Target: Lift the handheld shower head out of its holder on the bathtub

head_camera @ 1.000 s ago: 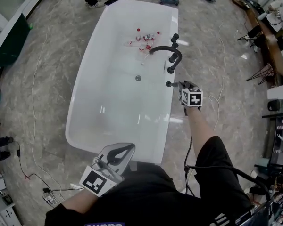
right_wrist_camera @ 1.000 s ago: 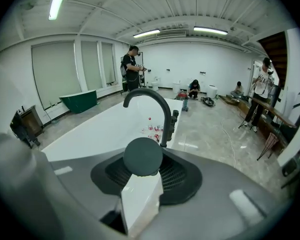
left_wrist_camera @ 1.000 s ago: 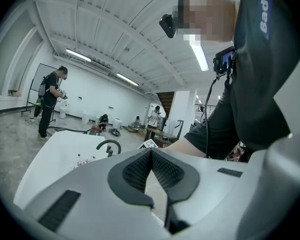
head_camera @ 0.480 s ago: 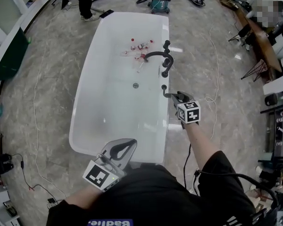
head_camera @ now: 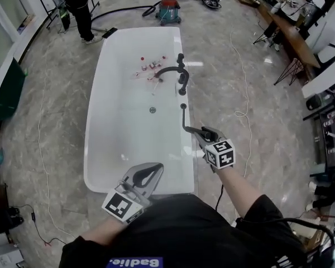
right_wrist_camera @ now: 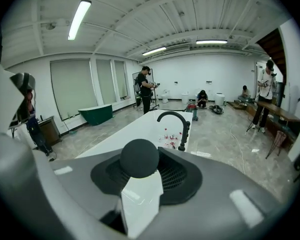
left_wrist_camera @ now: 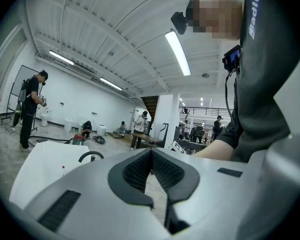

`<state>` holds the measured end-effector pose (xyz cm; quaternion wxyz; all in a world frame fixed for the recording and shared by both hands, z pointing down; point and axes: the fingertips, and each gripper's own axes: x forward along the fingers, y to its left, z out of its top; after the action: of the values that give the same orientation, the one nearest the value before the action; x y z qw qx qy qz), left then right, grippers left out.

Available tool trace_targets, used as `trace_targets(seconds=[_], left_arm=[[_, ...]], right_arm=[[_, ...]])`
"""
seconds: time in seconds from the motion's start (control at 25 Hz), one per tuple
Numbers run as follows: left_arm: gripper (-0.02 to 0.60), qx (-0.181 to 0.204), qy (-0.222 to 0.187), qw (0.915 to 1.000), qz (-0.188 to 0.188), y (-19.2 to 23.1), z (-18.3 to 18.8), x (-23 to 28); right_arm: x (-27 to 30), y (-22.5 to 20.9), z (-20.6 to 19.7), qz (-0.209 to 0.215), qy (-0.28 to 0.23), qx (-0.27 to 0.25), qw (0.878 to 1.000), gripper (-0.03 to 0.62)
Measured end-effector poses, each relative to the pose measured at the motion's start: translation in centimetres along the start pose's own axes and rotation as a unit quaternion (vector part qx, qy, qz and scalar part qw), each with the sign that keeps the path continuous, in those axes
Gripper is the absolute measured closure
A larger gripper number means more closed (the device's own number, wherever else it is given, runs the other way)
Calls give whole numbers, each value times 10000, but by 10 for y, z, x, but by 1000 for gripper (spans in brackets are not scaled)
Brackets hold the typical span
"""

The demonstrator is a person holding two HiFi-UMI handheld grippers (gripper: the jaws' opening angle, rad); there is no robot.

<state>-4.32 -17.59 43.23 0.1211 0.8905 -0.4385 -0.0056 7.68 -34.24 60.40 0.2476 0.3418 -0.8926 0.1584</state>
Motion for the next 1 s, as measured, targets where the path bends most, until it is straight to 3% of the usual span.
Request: trace_targets(seconds=[0.2,1.0], left_arm=[[577,11,-58,9998,-190,-7,0,1],[577,89,112,9974,-711,-40,-3,13]], right_arm=[[-42,26,6,8,-308,264,9992,461],[-164,119,49,471,-1094,313,9924,461]])
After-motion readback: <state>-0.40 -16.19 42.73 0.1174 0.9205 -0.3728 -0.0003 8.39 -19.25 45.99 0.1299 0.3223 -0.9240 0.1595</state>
